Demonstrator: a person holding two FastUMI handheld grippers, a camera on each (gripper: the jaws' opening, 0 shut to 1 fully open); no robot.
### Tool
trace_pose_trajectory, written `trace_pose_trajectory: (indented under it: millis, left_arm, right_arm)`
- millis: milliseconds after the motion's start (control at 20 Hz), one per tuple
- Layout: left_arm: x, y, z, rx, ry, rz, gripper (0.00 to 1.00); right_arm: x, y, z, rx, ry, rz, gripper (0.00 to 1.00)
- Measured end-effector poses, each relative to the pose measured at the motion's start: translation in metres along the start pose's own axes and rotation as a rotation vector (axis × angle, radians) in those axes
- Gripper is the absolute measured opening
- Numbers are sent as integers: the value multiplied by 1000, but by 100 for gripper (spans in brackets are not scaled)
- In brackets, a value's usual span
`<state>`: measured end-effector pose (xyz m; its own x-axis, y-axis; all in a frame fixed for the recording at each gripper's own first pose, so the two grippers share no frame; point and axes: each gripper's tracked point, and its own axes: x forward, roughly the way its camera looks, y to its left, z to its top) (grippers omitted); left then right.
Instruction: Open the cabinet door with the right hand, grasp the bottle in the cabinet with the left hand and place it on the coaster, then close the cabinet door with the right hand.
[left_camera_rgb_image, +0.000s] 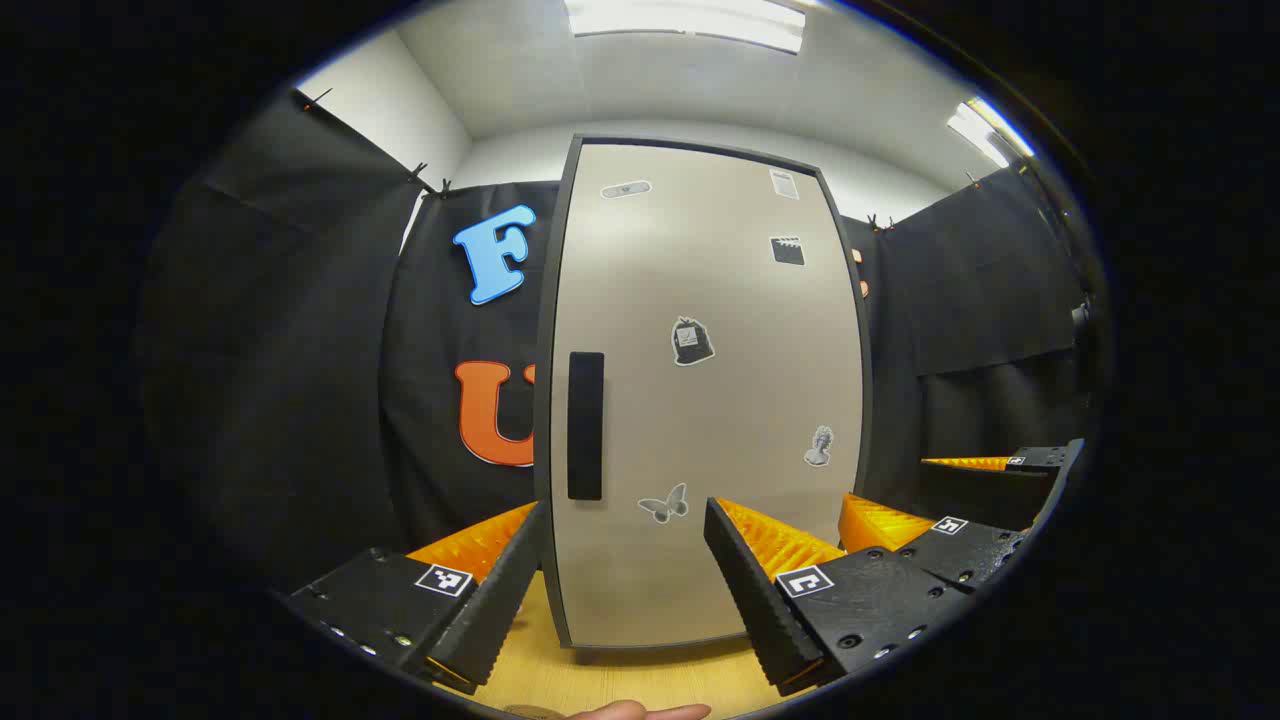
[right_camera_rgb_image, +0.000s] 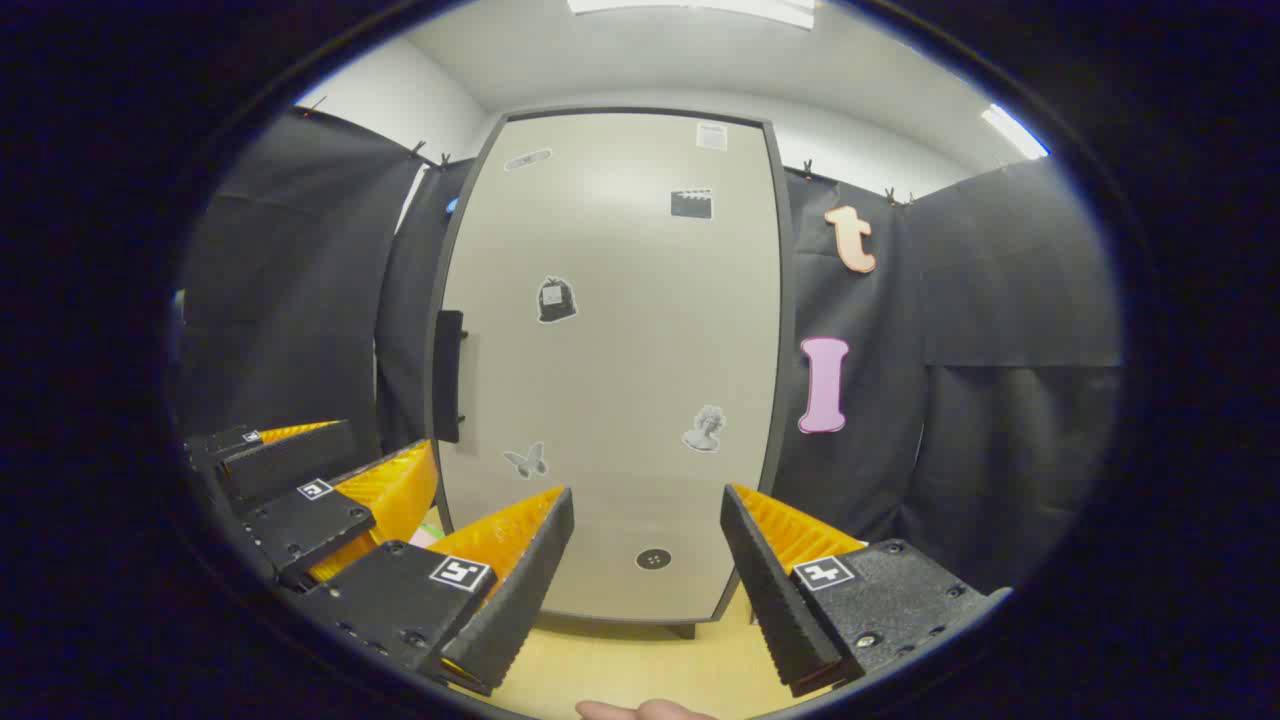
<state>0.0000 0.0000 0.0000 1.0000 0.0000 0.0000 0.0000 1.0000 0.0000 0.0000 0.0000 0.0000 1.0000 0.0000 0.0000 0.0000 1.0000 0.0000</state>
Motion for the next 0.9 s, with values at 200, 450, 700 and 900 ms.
trace_pose_trajectory:
  millis: [200,450,700,900]
  left_arm:
    - [0,2,-5,-7,12,10,94]
    - [-2,-12,-9,-22,23,-37,94]
    - [0,-24,-8,-2,18,-67,94]
    - [4,-20,-15,4,39,-55,94]
  right_arm:
    - [-3,1,4,-4,-18,12,95]
    - [-1,-4,2,-2,-20,17,96]
    - [4,-15,-7,46,10,-3,95]
    - [8,-12,-10,48,14,6,96]
